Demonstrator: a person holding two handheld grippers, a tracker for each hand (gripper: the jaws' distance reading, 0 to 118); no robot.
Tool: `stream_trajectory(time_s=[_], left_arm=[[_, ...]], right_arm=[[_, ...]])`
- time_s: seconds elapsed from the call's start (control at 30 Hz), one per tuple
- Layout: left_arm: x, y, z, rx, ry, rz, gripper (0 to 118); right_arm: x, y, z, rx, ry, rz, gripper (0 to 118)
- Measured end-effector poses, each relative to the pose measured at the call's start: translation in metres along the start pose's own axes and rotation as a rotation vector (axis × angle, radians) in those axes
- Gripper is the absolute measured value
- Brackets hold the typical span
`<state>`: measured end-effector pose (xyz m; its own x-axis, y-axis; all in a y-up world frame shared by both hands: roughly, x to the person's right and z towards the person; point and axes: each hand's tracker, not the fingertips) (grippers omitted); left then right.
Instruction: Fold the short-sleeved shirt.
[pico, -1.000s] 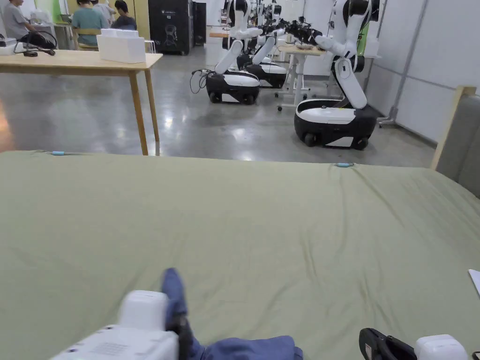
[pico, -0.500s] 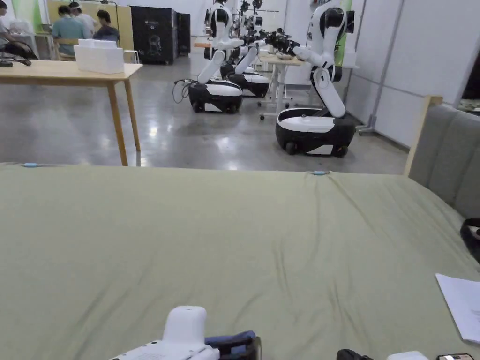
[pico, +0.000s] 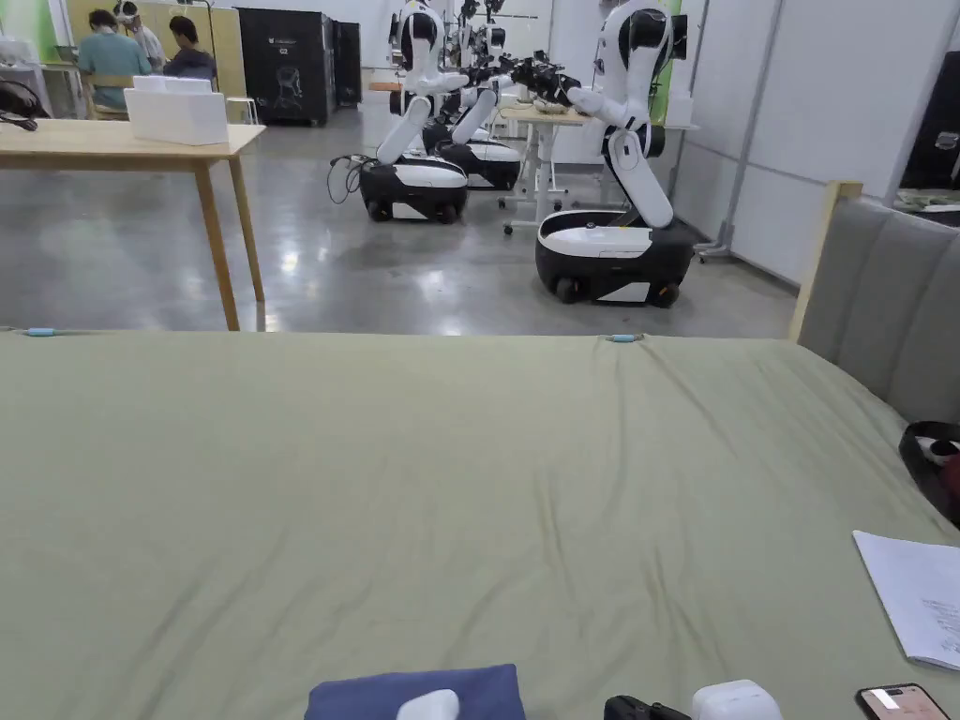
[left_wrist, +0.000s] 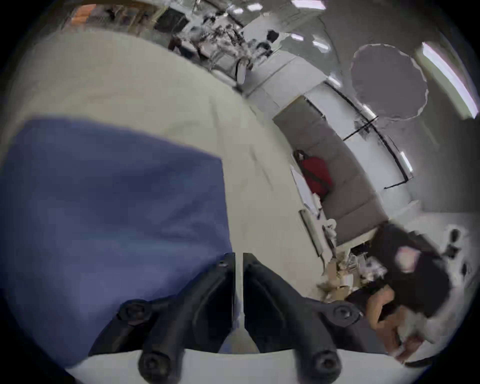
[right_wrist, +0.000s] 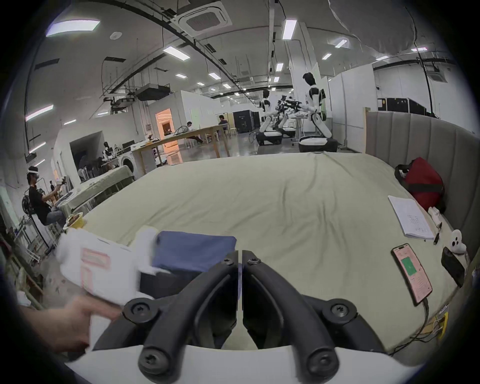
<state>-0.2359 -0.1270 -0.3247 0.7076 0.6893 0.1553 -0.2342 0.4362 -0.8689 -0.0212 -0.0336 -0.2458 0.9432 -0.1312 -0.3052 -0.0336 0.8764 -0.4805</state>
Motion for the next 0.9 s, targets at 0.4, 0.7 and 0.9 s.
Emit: stream_trajectory(time_s=[0.4,0.7,0.9], left_arm=[[-0.059,0.016,0.169,0.354,0.023,-0.025,118],[-0.151,0.017,0.104,0.107,-0.184,0.331,118],[-0.113,0.026,0.075,0.17,-0.164,0.301,21]], right_arm=[[-0.015,-0.028,-0.1,-0.166,0.318,-0.19,4],[0.011,-0.061,-0.109,-0.238,0.279,-0.297,4],[0.004,-0.053,-0.097,-0.208,0.27,-0.233,4]])
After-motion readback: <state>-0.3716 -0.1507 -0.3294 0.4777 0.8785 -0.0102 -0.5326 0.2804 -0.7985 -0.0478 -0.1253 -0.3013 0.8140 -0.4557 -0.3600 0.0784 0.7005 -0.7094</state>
